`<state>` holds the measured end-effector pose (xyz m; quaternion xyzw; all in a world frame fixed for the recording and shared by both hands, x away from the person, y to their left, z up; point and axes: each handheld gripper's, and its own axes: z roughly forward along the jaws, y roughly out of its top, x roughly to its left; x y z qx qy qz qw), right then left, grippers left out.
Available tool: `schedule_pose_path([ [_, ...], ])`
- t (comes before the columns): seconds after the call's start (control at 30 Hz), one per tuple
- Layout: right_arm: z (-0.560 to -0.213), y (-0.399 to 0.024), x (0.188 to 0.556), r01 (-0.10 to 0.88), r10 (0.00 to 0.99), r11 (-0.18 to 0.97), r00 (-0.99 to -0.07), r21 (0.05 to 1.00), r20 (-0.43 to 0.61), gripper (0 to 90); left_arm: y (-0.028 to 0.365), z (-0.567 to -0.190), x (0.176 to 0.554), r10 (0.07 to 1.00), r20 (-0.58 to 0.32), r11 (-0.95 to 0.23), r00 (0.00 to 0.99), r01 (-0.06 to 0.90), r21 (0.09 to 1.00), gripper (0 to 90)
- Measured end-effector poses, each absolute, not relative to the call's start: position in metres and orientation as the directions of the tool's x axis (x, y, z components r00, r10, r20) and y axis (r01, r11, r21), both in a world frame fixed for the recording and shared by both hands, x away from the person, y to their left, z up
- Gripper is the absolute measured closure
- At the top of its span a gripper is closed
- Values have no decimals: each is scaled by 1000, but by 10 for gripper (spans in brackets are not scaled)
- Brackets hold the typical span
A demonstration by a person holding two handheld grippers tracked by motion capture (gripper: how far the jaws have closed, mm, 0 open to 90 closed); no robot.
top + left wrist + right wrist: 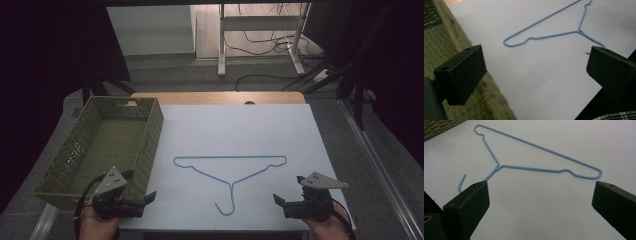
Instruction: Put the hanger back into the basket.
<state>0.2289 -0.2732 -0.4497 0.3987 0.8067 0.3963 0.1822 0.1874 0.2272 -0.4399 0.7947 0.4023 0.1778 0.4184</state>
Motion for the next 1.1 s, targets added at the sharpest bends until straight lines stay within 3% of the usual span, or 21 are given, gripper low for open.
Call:
schedule_pose_path([
  [0.27, -449, -260, 228, 491, 763, 412, -646, 768, 3, 5, 205, -442, 191, 716, -28, -386, 698, 430, 816, 11],
  [0.7, -449, -235, 228, 480, 710, 467, -704, 742, 9, 5, 170, -452, 203, 597, -68, -433, 799, 393, 811, 4],
  [0.93, -453, -218, 230, 490, 674, 495, -738, 718, 38, 54, 161, -465, 216, 578, -105, -428, 809, 410, 805, 1],
  [1.1, -453, -208, 230, 487, 658, 506, -752, 712, 46, 140, 157, -477, 229, 575, -123, -433, 809, 429, 793, 0],
])
